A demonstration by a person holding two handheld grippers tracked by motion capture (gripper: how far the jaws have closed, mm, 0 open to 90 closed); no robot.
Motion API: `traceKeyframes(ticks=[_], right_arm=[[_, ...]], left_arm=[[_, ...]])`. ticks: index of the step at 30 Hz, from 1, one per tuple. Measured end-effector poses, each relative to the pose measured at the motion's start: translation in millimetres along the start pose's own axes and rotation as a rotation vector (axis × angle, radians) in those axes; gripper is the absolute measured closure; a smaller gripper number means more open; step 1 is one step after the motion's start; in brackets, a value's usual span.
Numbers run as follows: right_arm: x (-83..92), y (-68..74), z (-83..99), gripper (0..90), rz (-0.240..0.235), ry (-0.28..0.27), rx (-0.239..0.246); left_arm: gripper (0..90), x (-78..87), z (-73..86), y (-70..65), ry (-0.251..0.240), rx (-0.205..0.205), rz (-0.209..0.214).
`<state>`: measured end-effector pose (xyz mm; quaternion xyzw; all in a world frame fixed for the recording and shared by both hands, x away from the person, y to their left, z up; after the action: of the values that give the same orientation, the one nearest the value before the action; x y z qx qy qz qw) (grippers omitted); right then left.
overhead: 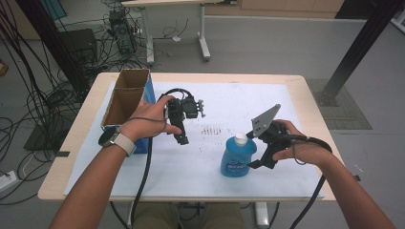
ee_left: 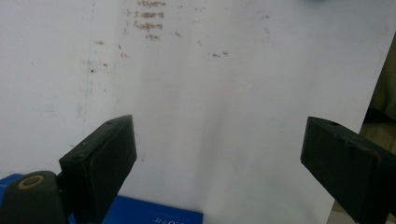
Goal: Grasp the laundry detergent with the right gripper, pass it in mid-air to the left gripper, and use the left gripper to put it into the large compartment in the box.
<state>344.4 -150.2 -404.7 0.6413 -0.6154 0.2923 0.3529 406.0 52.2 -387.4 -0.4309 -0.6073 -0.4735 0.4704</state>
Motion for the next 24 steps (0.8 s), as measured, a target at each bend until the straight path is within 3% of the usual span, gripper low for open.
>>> traceKeyframes(ticks=[24], right_arm=[[-15.4, -3.1, 3.5, 5.6, 0.001, -0.042, -0.006]], left_arm=[[10.8, -4.6, 1.2, -1.4, 0.008, 0.002, 0.007]])
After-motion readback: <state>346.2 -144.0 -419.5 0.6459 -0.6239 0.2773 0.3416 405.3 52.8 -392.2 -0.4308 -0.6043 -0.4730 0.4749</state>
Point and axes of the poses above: each handheld gripper's, and its own axes: x roughly backward along the jaws, z roughly out of its underside, y roughly to its left, the point moved 10 cm from there along -x, roughly forward along the jaws, and after that the axes turned 5 degrees about -z, right-handed, at the moved point
